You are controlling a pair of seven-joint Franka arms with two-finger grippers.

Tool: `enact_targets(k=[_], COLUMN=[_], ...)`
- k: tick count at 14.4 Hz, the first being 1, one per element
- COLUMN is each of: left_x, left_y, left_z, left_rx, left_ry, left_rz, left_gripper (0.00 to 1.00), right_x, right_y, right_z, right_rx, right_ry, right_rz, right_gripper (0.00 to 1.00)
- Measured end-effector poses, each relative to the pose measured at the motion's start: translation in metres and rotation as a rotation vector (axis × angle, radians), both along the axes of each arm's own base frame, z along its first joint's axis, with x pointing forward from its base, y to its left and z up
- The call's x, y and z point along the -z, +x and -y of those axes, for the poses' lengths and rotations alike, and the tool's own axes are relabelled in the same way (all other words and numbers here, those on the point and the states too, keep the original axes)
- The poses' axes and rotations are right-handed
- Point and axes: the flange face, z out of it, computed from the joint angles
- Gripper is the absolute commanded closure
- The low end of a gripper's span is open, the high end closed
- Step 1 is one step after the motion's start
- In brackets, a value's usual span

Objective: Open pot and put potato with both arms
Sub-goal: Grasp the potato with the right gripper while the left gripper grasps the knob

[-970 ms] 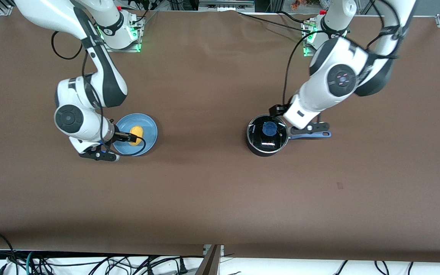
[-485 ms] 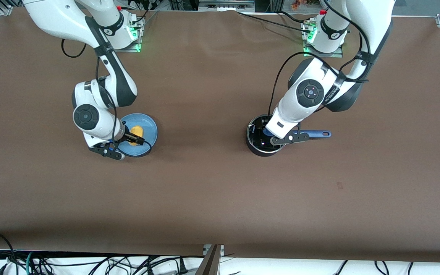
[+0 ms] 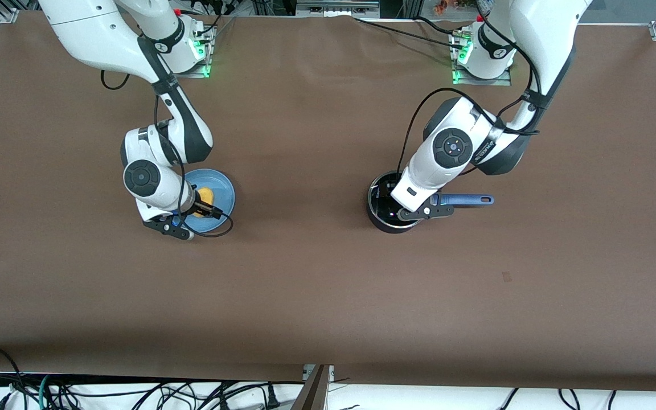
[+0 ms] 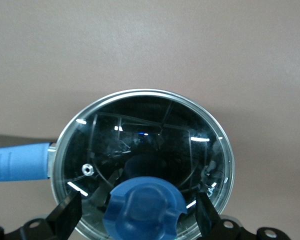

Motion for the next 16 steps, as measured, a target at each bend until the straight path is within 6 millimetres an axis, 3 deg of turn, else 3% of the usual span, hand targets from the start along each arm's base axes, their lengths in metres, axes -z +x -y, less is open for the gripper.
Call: enact_targets(k=[2,4,6,8,10,13,16], left_x=[0.004,0.007,0.007,0.008,0.008,0.010,0.015], left_y=[-0.004,-0.006,-0.006,-0.006,-0.006,-0.005,-0.005], left_z=[0.007,0.011,0.011,0.010,0.010,0.009,0.008], left_rx=[0.006,0.010,0.009,0.008,0.013,0.036,0.037], left_ry=[0.001,0.001,0.001,0.002,0.007,0.029,0.031], left_rz=[-0.007,-0.010,-0.011,-0.011,-0.008,0.006,-0.001], left_gripper=[0.00,0.00,0.10,0.29,0.52,0.68,1.00], right_x=[0.004,0.006,0.007,0.008,0.006,0.006,-0.002], right_y=[-0.004,-0.006,-0.007,-0.008,-0.008,-0.009,-0.005], right_z=[0.001,0.002,0.002,0.002,0.002,-0.003,-0.007], right_rx=[0.000,0.000,0.000,0.000,0.000,-0.008,-0.011], right_ry=[-0.003,-0.004,-0.005,-0.007,-0.006,-0.002,0.004], right_rz=[-0.010,-0.015,-0.018,-0.023,-0.023,-0.023,-0.007], right_gripper=[0.04,0.25,0.41,0.63,0.74,0.77,0.77])
